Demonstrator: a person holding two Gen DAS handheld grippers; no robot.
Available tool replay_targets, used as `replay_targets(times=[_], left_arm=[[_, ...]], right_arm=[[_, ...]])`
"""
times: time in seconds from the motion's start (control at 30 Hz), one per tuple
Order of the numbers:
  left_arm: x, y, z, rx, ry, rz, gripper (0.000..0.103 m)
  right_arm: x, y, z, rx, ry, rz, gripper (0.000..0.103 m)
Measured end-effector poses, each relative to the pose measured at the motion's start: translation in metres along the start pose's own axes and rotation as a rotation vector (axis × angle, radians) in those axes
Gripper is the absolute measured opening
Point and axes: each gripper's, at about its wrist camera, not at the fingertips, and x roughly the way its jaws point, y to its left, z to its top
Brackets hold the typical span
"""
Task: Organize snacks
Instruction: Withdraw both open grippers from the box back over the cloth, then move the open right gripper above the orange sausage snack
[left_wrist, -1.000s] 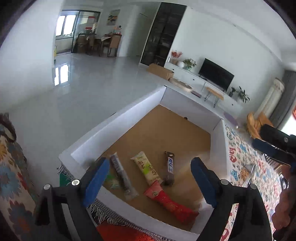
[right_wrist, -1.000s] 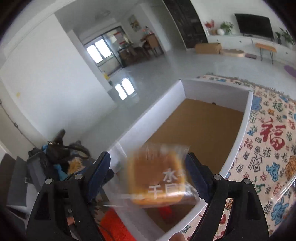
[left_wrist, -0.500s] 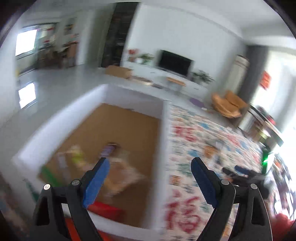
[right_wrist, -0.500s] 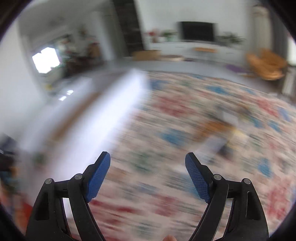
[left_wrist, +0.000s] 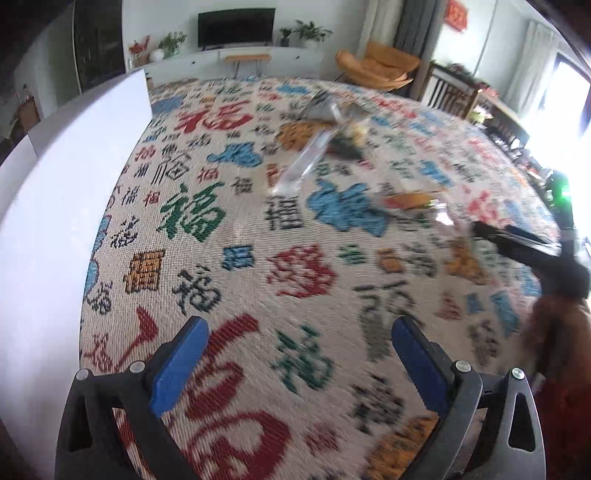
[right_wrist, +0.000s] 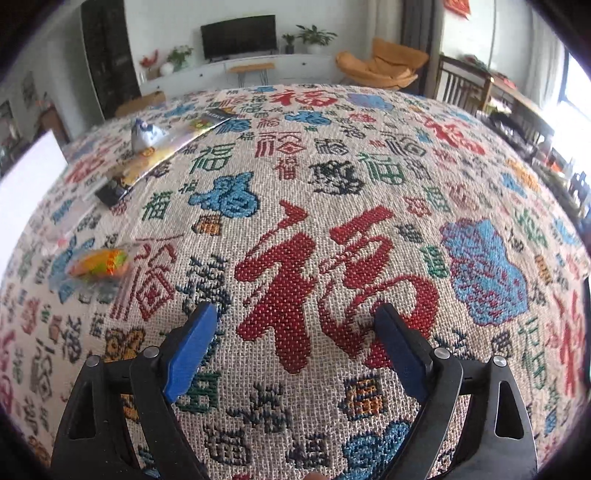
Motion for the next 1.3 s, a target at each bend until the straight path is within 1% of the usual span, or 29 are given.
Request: replay_targets(times=[0.07,0.17,0.23,0.27,0.33,0.4,0.5,0.57,0.63,0.83,0.93,0.97,1.03,1.07,1.13,1.17,1.23,1.3], left_arm=[[0.012,0.016,0.011,-0.025,-0.007,0.027,0.099],[0.024,0.041,0.032,-0.077,-0.048,0.063,0.099],[0.037,0.057,0.040,-0.107,-0.070,0.097,0.099],[0.040,0.063,0.041,-0.121,-0.073,0.106,0.099],[0.044,0.073,0.041,-0.137,-0.108,0.114,0.099],[0.046,0.071,0.040,-0.126,-0.109,0.126,0.099],[0.052,0.064,0.042,-0.095,-0.083,0.159,0.102],[0.055,0.059,0.043,-0.070,-0.071,0.186,0.103],[0.055,0.062,0.042,-0.080,-0.073,0.173,0.103],[0.054,0.062,0.042,-0.082,-0.069,0.174,0.103],[0.054,0.062,0.042,-0.082,-0.070,0.174,0.103],[0.054,0.062,0.042,-0.082,-0.070,0.174,0.103],[0.054,0.062,0.042,-0.082,-0.070,0.174,0.103],[0.055,0.062,0.042,-0.082,-0.070,0.174,0.103],[0.055,0.062,0.042,-0.082,-0.069,0.174,0.103],[0.055,0.062,0.042,-0.082,-0.069,0.174,0.103],[0.055,0.062,0.042,-0.082,-0.069,0.174,0.103],[0.055,0.062,0.042,-0.082,-0.069,0.174,0.103]], right_arm=[[0.001,-0.004,0.001,0.013,0.001,0.014,0.090],[0.004,-0.003,0.002,0.012,0.001,0.013,0.090],[0.003,-0.001,-0.001,0.011,0.000,0.011,0.090],[-0.002,-0.005,-0.006,0.011,-0.001,0.011,0.090],[-0.001,-0.005,-0.005,0.011,-0.001,0.012,0.090],[0.000,-0.005,-0.004,0.010,-0.001,0.010,0.090],[0.001,-0.004,-0.003,0.010,-0.001,0.011,0.090],[0.001,-0.004,-0.003,0.010,-0.001,0.011,0.090],[0.001,-0.004,-0.003,0.010,-0.001,0.010,0.090],[0.001,-0.004,-0.003,0.010,-0.001,0.011,0.091],[-0.001,-0.006,-0.005,0.005,0.000,0.026,0.091],[-0.004,-0.005,-0.006,-0.025,0.005,0.055,0.091],[-0.005,0.002,-0.005,-0.146,0.030,0.144,0.090],[-0.007,0.009,-0.006,-0.230,0.051,0.206,0.089],[-0.016,0.026,-0.006,-0.397,0.098,0.294,0.089],[-0.019,0.034,-0.006,-0.463,0.113,0.312,0.088],[-0.026,0.052,-0.004,-0.589,0.114,0.317,0.088],[-0.027,0.069,0.000,-0.678,0.111,0.331,0.087]])
